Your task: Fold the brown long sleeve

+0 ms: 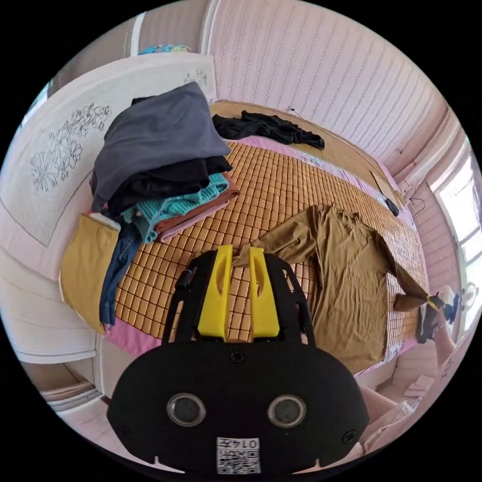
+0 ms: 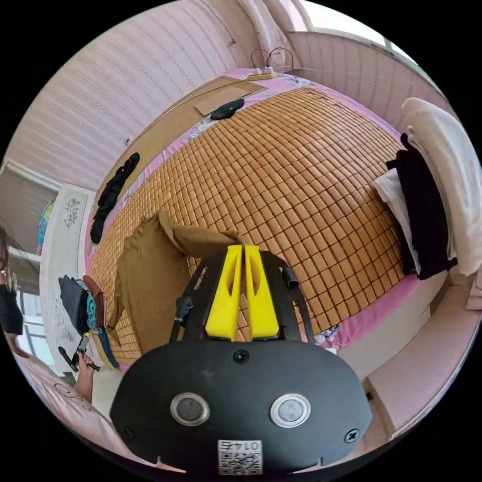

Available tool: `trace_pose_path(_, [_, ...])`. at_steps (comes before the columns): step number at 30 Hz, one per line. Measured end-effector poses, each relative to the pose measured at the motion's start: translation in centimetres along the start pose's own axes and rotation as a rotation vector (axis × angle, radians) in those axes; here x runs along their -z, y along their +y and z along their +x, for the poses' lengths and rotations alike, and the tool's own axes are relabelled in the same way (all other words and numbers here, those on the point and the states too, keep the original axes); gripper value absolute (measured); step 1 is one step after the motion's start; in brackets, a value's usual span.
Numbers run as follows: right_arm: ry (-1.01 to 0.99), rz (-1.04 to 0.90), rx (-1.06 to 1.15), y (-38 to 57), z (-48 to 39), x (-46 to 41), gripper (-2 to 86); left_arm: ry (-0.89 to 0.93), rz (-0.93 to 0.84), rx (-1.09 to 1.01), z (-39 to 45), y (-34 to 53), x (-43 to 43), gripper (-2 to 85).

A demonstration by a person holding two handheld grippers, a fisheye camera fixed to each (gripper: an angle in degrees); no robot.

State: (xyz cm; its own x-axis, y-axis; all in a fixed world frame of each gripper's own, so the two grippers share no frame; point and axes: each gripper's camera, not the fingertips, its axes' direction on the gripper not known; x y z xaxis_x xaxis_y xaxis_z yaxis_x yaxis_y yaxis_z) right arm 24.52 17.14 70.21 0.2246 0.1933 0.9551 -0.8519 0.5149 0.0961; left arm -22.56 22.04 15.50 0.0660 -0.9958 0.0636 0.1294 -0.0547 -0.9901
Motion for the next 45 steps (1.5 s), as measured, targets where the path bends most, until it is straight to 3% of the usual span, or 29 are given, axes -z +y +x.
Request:
trace_pose_path(6, [0.069, -0.084, -0.070, -1.4, 8.3, 0.0, 5.3, 0.121, 0.009, -0.271, 10.0, -5.8, -1.6, 5.3])
trace_pose_path(11, [-0.055, -0.199, 0.054, 1.6, 8.7, -4.0, 12.2, 0.356, 0.020, -0.581, 27.4, -9.1, -9.1, 5.2])
trace_pose_path(15, [-0.112, -0.236, 0.184, 3.2, 8.4, -6.3, 15.9, 0.435, -0.017, -0.716, 40.7, -8.8, -15.2, 4.7])
trace_pose_path(19, [-0.093, -0.200, 0.215, 3.2, 10.3, -7.3, 12.7, 0.528, -0.160, -0.710, 53.6, -6.7, -21.3, 5.9])
trace_pose_path(20, [-0.051, -0.179, 0.234, 3.3, 11.1, -7.3, 5.4, 0.536, -0.204, -0.727, 56.8, -5.9, -22.7, 6.7])
trace_pose_path(22, [-0.042, -0.208, 0.240, 3.2, 12.7, -7.5, 1.2, 0.532, -0.229, -0.749, 60.7, -4.9, -24.2, 7.1])
trace_pose_path(27, [-0.388, -0.253, 0.085, 3.9, 20.6, -4.1, 0.2, 0.273, -0.372, -0.884, 68.4, -2.3, -29.6, 5.5])
trace_pose_path(29, [-0.557, -0.215, -0.020, 5.1, 25.6, -0.7, 0.1, 0.270, -0.369, -0.929, 70.0, -2.3, -29.8, 1.5])
trace_pose_path(35, [-0.803, -0.035, -0.256, 8.6, 36.0, 7.1, 0.0, 0.290, -0.349, -0.918, 73.2, -3.7, -28.8, -0.8])
trace_pose_path(41, [-1.128, 0.114, -0.743, 12.8, 43.7, 3.8, 0.3, 0.343, -0.268, -0.920, 75.9, -5.1, -27.3, -1.0])
trace_pose_path(43, [-1.166, 0.233, -0.838, 14.0, 45.1, 2.7, 0.6, 0.324, -0.282, -0.905, 76.7, -5.0, -28.7, -1.0])
trace_pose_path(45, [-1.046, 0.238, -0.792, 13.7, 45.1, 2.9, 1.5, 0.316, -0.307, -0.886, 77.4, -4.8, -30.0, -1.0])
